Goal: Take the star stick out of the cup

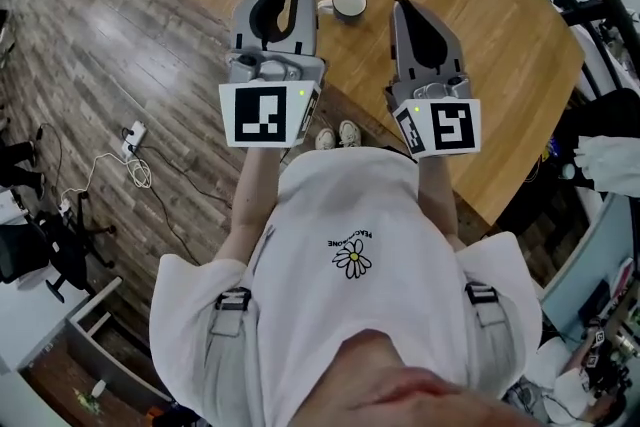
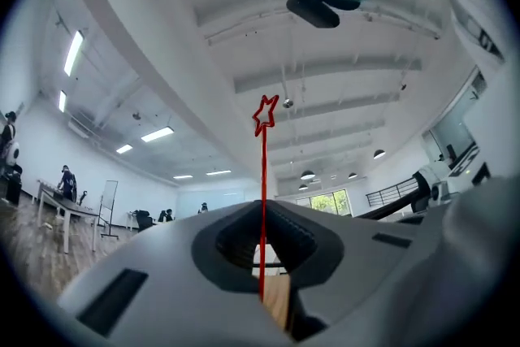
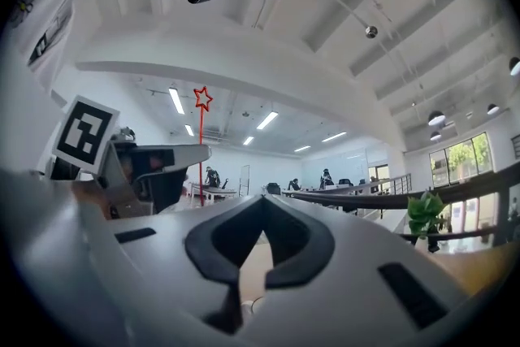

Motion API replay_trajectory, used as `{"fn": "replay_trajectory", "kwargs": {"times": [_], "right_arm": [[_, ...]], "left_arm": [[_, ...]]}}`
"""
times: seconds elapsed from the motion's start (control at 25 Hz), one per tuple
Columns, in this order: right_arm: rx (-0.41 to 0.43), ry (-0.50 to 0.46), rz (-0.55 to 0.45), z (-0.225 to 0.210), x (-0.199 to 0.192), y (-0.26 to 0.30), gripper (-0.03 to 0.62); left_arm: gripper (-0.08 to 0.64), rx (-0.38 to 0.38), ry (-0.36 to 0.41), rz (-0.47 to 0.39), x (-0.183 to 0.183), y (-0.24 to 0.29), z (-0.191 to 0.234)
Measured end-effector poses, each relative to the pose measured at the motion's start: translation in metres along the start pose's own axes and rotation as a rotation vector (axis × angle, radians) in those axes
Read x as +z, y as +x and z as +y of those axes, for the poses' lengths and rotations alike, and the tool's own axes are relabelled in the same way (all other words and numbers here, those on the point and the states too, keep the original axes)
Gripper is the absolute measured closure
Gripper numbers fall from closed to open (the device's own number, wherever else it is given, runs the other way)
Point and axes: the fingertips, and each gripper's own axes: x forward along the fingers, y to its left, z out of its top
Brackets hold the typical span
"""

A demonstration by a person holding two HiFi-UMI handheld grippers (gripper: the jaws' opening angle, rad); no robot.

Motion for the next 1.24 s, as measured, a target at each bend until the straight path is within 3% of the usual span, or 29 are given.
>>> {"fn": "replay_trajectory", "kwargs": {"times": [0.24,0.72,1.24], "right_arm": [[0.021,-0.010,-0.006,0.011,-0.003,-0.005,0.585],[0.044,-0.050,-0.025,0.021,0.007,-0.008,0.586],[0.043,-0.069,-0.027,0.023,0.008,-0.007,0.586]], "left_arm": [[0.532,0.103,0.028,-0.014,0.000,-0.043,0.000],[0.534,0.121,0.019,0.070,-0.015,-0.048,0.006],[0.534,0.135,0.004,0.073,-0.017,-0.049,0.012]]}}
